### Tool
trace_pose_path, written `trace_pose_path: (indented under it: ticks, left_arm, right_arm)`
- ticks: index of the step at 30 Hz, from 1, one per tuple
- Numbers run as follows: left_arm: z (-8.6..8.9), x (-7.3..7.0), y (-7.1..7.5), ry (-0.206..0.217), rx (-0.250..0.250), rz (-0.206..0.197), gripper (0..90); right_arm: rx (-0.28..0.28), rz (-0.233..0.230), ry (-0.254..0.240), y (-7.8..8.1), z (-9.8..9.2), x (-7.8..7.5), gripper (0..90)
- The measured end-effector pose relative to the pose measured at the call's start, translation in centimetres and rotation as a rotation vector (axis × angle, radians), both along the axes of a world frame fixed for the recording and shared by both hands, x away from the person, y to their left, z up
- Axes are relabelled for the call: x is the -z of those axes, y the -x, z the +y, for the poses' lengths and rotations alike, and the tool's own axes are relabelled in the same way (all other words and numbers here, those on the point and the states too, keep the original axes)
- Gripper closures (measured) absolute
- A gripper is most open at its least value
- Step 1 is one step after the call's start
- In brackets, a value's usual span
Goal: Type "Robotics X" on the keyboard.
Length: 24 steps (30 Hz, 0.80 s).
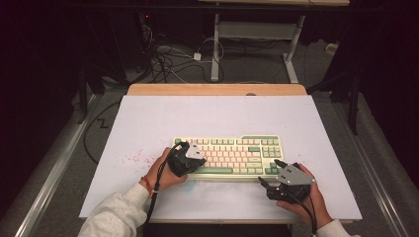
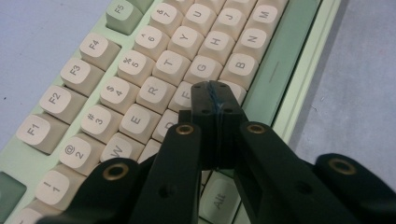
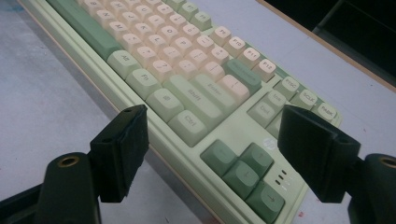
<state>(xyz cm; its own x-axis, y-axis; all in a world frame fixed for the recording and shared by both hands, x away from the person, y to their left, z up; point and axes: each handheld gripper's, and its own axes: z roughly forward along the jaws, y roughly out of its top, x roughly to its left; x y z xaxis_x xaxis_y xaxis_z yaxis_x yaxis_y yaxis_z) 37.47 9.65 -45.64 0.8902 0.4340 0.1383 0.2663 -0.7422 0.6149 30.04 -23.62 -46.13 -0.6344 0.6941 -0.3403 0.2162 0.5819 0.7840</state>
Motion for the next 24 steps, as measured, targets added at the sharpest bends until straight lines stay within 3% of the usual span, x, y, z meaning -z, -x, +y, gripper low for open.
trace_pose_path:
  ticks: [14, 24]
  left_arm:
    - [0.3, -0.7, 0.6, -0.001, 0.007, -0.057, 81.5]
    - [1.0, -1.1, 0.9, 0.030, -0.006, -0.099, 64.4]
  right_arm:
    - [-0.003, 0.002, -0.003, 0.0, 0.0, 0.0, 25.0]
    - [-0.003, 0.007, -0.001, 0.0, 0.0, 0.1, 25.0]
